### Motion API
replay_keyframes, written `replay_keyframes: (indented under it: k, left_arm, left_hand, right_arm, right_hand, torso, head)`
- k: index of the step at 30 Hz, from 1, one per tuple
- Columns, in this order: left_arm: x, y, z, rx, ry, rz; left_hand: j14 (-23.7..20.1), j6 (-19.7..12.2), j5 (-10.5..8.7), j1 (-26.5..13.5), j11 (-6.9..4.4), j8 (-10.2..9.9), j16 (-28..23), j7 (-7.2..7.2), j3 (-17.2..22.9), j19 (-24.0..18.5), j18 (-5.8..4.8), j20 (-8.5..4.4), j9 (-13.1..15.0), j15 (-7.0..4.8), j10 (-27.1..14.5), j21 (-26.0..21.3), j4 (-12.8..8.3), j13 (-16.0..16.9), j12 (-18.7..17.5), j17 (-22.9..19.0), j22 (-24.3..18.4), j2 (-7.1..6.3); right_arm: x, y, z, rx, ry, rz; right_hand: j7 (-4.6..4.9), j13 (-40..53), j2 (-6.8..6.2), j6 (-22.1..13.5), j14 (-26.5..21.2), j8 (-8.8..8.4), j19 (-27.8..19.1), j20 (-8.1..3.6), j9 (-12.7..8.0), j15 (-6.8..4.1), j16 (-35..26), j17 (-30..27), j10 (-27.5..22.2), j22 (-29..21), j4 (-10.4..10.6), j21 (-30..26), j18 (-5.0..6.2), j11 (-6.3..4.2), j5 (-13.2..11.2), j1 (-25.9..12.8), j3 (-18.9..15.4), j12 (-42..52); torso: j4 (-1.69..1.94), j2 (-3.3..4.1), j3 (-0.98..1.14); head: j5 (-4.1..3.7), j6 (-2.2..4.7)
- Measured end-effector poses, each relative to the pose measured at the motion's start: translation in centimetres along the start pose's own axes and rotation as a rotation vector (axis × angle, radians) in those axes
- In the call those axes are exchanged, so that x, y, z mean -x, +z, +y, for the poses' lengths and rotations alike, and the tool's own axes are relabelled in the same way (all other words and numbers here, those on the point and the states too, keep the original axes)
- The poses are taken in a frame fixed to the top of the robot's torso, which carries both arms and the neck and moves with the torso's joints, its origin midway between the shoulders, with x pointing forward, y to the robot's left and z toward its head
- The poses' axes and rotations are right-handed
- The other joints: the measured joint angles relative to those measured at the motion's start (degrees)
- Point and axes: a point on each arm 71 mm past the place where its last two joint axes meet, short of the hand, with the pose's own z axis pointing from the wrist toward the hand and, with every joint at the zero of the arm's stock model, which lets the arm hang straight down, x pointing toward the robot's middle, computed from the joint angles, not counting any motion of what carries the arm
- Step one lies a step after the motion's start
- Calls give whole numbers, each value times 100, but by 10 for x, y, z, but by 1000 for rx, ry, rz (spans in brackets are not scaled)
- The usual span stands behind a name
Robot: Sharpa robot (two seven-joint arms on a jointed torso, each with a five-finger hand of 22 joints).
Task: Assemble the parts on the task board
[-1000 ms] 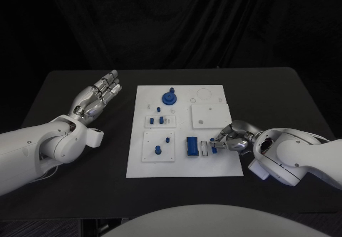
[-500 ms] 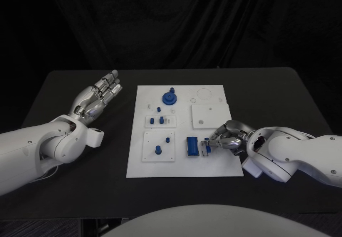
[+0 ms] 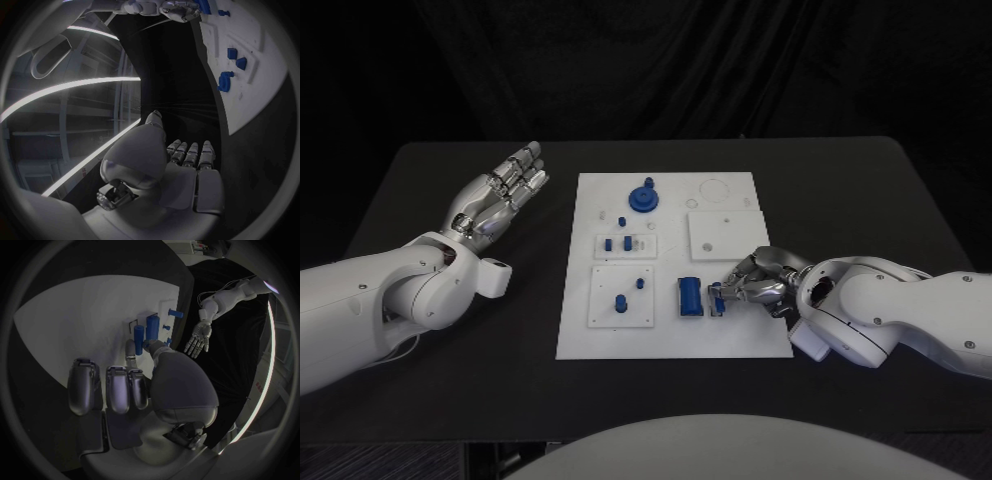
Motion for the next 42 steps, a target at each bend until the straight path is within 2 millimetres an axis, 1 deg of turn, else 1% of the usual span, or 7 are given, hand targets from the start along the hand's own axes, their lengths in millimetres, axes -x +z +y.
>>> replay_keyframes:
  k: [6,11,14,19,24,27,42]
  left_arm:
    - [0,0,0,0,0,0]
    - [0,1,0,0,-1,2]
    - [0,1,0,0,-1,3]
    - [0,1,0,0,-2,3]
    - [0,1,1,0,-2,3]
    - [0,1,1,1,-2,4]
    - [0,1,1,2,-4,6]
  left_hand:
    - [21,0,0,0,0,0,0,0,0,0,0,0,0,21,0,0,0,1,0,1,0,0]
    - [21,0,0,2,0,0,0,0,0,0,0,0,0,21,0,0,0,2,0,2,0,-2]
    - [21,0,0,23,0,0,0,0,0,0,-61,0,0,21,0,0,0,2,0,2,-1,-23]
    - [21,0,0,23,0,0,0,0,0,0,-94,0,0,20,0,0,0,3,0,2,-1,-23]
    - [0,0,0,23,0,0,0,0,0,0,-94,0,0,41,0,0,0,2,0,3,-1,-23]
    - [0,0,0,23,0,0,0,0,0,0,-94,0,0,41,0,0,0,1,0,2,-1,-23]
    - [21,0,22,23,0,0,0,0,0,0,-92,41,0,61,0,0,0,-2,0,-2,4,-23]
  right_arm:
    - [-1,0,0,-5,-3,11]
    - [-1,0,0,-6,-5,17]
    - [-2,0,0,-5,-6,19]
    - [-2,0,1,-5,-7,21]
    - [-2,1,1,-5,-8,23]
    - [-2,1,0,-6,-9,22]
    - [2,-1,-1,10,-46,-1]
  right_hand:
    - [1,0,-4,-1,0,-11,0,0,-6,0,0,0,0,0,2,0,0,0,-25,-57,31,0]
    - [2,0,-7,-1,0,-15,0,0,1,0,0,0,0,0,-17,0,0,0,-176,-113,95,0]
    - [2,0,-7,-1,0,-15,0,0,12,0,0,0,0,0,-17,0,0,0,-205,-113,95,0]
    - [1,0,-8,0,0,-8,-20,20,-5,0,-21,0,0,0,55,-31,0,0,-492,-329,104,0]
    - [-3,0,0,2,-1,-43,-20,20,-30,-1,-21,0,0,0,275,-54,0,40,-1339,-647,-36,0]
    - [18,0,-6,-20,-1,-43,-20,20,-32,-1,-21,0,0,0,334,-54,0,40,-1509,-700,-65,0]
    - [19,0,-43,-21,19,-62,0,40,-26,19,-21,0,1,0,413,-54,0,40,-1600,-783,-144,0]
  torso:
    - [0,0,0]
    - [0,0,0]
    - [0,0,0]
    - [-1,0,0]
    - [-1,0,1]
    - [-1,-1,1]
    - [-1,-1,1]
  head:
    - [5,0]
    - [12,0]
    - [16,0]
    - [28,0]
    - [32,0]
    - [32,0]
    - [28,0]
